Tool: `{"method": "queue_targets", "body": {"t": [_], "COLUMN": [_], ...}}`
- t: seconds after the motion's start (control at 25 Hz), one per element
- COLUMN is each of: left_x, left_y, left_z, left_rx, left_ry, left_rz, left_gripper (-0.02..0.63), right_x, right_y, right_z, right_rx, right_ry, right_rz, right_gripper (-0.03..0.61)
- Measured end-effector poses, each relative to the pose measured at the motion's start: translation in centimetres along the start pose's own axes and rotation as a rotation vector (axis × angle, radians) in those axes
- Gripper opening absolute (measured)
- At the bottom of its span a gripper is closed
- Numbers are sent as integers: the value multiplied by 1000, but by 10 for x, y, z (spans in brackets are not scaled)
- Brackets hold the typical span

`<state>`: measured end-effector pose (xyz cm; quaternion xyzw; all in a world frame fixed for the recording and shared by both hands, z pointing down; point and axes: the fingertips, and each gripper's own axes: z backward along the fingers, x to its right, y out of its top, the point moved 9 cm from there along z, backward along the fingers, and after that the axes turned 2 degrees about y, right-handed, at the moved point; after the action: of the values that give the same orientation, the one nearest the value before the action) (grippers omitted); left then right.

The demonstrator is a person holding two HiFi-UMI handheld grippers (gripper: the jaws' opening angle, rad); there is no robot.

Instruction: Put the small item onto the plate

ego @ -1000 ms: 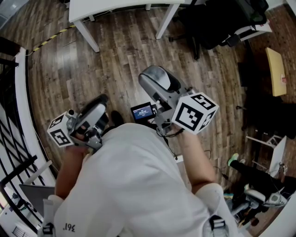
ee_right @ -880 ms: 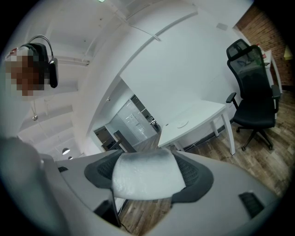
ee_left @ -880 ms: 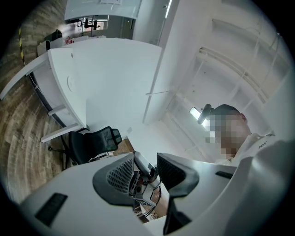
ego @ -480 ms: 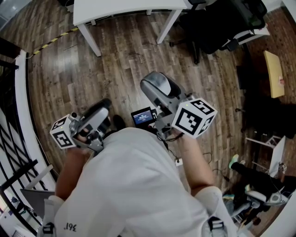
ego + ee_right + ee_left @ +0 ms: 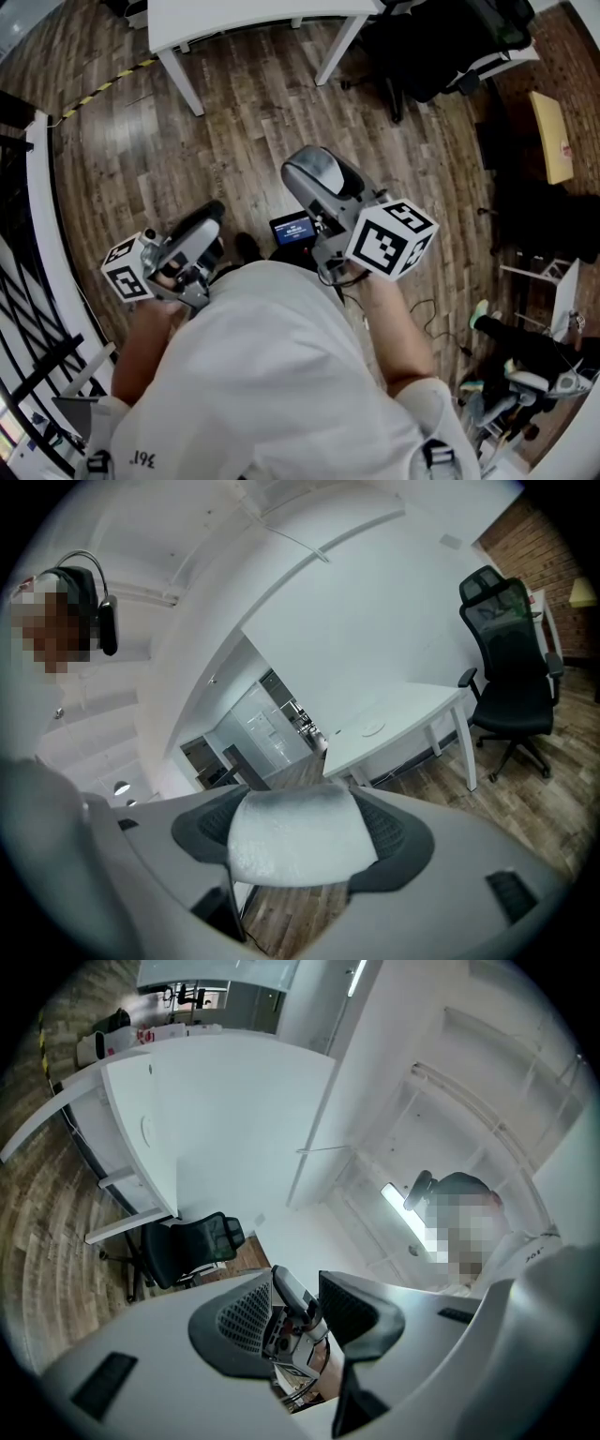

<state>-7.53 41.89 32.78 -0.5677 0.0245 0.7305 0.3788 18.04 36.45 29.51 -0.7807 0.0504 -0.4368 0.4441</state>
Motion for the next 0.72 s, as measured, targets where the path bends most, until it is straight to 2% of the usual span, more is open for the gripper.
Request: {"method": "queue_targets", "body": {"t": [0.16, 0.4, 0.72], "left_x": [-5, -18, -56], "left_y": [5, 20, 70], "left_z": [4, -3, -27], "left_rx": [5, 21, 99], "left_ry": [2, 25, 93], "left_rz": [6, 13, -43], "left_gripper": [138, 138, 138], "right_x": [1, 14, 64], "right_y": [-3, 13, 57], "right_z": [-6, -29, -99], "right_rx": [-16, -42, -83], "right_ry": [-12, 6, 72], "right_rz": [-6, -11, -28], "right_gripper": [319, 318, 318]}}
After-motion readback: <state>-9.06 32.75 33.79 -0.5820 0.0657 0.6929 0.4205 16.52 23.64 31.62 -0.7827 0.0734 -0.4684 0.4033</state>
